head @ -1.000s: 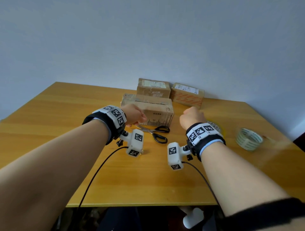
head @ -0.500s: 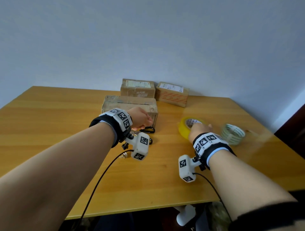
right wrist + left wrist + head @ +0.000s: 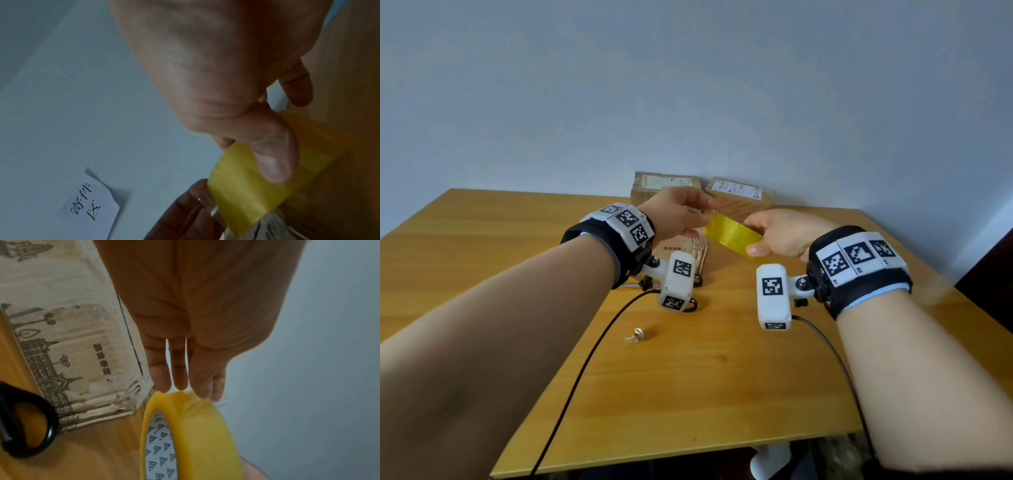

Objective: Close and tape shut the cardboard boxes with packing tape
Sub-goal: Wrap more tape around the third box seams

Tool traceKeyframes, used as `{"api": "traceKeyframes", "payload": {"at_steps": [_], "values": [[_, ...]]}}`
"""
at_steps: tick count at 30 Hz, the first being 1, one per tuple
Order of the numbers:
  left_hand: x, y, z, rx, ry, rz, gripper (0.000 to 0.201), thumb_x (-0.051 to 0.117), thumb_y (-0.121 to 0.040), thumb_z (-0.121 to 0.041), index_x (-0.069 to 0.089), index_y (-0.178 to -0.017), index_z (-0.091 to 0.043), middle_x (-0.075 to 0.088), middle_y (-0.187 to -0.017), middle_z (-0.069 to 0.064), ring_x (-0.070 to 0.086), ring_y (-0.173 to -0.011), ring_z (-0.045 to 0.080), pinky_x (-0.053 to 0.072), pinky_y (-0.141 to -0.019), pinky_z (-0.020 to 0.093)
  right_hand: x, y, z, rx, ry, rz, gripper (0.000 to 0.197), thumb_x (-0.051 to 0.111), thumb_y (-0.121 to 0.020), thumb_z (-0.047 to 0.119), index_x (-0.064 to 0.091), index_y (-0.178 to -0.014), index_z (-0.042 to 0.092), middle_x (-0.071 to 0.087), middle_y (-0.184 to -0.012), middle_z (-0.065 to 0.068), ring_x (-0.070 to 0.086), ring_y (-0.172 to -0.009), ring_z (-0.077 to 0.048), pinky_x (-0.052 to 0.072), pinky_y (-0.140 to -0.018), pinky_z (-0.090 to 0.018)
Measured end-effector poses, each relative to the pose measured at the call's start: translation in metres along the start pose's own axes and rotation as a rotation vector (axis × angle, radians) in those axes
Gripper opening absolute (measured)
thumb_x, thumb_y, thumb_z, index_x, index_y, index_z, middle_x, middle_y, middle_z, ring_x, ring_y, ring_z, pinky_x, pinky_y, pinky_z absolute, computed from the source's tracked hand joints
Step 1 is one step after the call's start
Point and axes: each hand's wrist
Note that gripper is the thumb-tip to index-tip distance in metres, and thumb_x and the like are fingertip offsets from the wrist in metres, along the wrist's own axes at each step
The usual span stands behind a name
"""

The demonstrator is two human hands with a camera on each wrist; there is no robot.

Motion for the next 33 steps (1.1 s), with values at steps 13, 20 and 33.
{"api": "traceKeyframes", "payload": {"at_steps": [13,20,33], "values": [[-0.029,0.004,-0.008,0.067,-0.115,-0.204,0.009,0.073,-0.088,-0.016,0.068,-0.082,-0.02,0.071,-0.091,0.009,0.06,-0.082,0.019,0.056,-0.085,0.04,0.01,-0.002,0.02,-0.183,-0.411,0.054,0.015,0.071,-0.092,0.014,0.067,-0.107,0.015,0.072,-0.116,-0.015,0.068,-0.109,-0.031,0.05,-0.105,-0.055],[-0.041,0.004,-0.02,0.052,-0.124,-0.212,0.008,0.069,-0.091,-0.011,0.067,-0.084,-0.013,0.07,-0.088,0.011,0.067,-0.085,0.03,0.056,-0.091,0.051,0.012,-0.004,0.03,-0.184,-0.604,-0.168,0.074,0.074,-0.057,0.073,0.073,-0.105,0.016,0.076,-0.107,-0.008,0.07,-0.105,-0.03,0.052,-0.102,-0.057],[-0.04,0.007,-0.012,-0.045,-0.379,-0.15,0.008,0.06,-0.095,-0.012,0.068,-0.097,-0.011,0.07,-0.079,0.003,0.062,-0.059,0.005,0.052,-0.061,0.022,0.022,-0.01,0.031,-0.085,-0.448,0.037,0.025,0.073,-0.094,0.026,0.068,-0.118,0.021,0.071,-0.113,0.001,0.074,-0.086,-0.017,0.053,-0.068,-0.023]]}}
Point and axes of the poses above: each hand's wrist, its own y-axis away from the middle knuckle, its own x-axis out of the palm, z = x × y
